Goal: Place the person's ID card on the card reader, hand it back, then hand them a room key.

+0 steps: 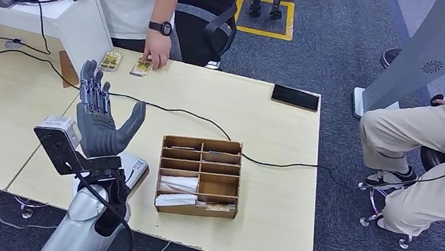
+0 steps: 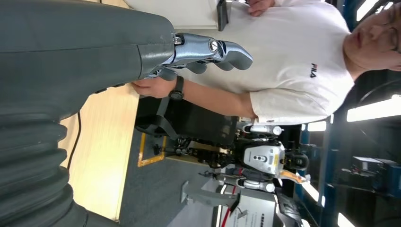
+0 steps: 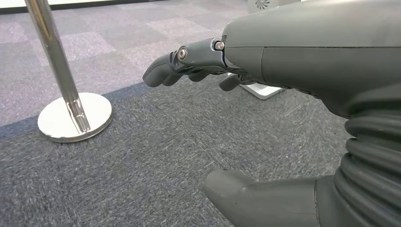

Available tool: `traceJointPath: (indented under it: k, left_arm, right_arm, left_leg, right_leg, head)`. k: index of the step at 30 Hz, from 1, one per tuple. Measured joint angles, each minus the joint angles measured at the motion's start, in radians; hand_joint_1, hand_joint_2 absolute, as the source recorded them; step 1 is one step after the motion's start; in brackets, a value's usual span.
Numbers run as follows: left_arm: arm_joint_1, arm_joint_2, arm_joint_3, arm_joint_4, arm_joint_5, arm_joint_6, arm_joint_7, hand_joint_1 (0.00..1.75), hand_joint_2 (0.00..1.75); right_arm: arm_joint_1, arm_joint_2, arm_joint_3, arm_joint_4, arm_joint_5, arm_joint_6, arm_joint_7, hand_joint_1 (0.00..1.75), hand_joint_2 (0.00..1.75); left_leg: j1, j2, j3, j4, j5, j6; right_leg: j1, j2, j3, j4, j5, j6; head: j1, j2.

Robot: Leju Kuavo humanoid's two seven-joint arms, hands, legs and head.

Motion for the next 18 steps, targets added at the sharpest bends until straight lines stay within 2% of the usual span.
traceJointPath:
  k: [13,18]
  left_arm:
    - [0.141,-0.005,-0.047,-0.124,-0.176,0.158,-0.169,0.0,1.75]
    - [0.194,-0.025,-0.052,-0.165,-0.299,0.175,-0.205,0.0,1.75]
  right_arm:
    - [0.004,0.01,0.0,-0.022,-0.021,0.0,0.022,0.0,1.75]
    - [0.005,0.019,0.0,-0.04,-0.024,0.0,0.032,0.0,1.75]
  left_leg:
    - [0.0,0.0,0.0,0.0,0.0,0.0]
    - [0.0,0.0,0.0,0.0,0.0,0.0]
  right_leg:
    - [0.0,0.0,0.0,0.0,0.0,0.0]
    - [0.0,0.0,0.0,0.0,0.0,0.0]
  head:
    - [0.0,0.0]
    - [0.0,0.0]
